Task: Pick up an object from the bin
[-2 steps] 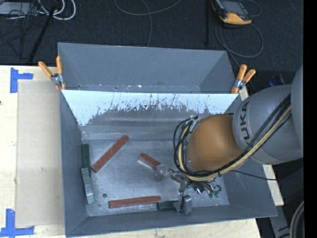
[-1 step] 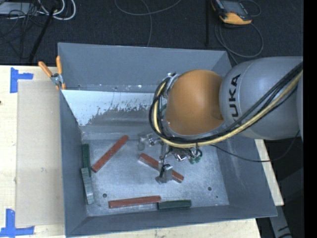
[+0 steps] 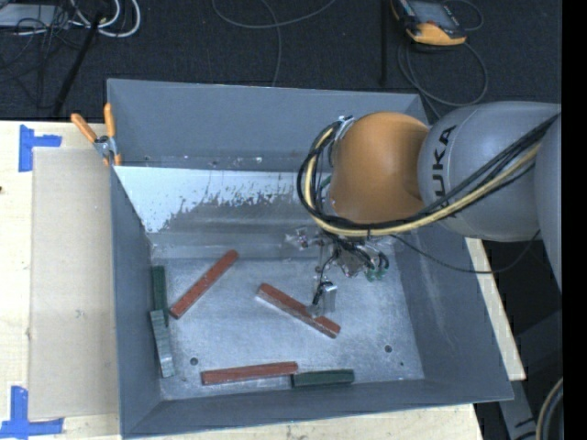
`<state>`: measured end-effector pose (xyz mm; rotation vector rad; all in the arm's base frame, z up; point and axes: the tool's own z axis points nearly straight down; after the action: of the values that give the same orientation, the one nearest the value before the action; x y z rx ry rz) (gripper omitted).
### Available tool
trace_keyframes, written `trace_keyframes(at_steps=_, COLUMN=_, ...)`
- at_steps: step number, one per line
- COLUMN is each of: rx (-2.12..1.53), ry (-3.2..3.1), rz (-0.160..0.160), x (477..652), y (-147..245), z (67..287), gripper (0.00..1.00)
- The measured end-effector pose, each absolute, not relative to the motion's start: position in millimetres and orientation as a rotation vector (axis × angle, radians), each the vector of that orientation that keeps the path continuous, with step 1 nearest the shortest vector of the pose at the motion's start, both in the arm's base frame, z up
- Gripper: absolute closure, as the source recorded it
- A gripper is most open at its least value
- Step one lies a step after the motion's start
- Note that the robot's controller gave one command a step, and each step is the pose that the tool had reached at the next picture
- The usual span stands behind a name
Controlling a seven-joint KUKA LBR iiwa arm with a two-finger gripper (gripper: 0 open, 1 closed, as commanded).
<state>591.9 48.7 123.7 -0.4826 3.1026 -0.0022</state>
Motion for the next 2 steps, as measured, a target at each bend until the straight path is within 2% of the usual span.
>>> trace_keyframes(at_steps=1, rx=-0.269, ry=3.134, rz=0.001, x=576.1, y=41.0, z=74.4, gripper=0.0)
trace_keyframes(at_steps=2, rx=-0.267, ry=3.132, rz=0.001, x=577.0, y=41.4, z=75.6, gripper=1.0)
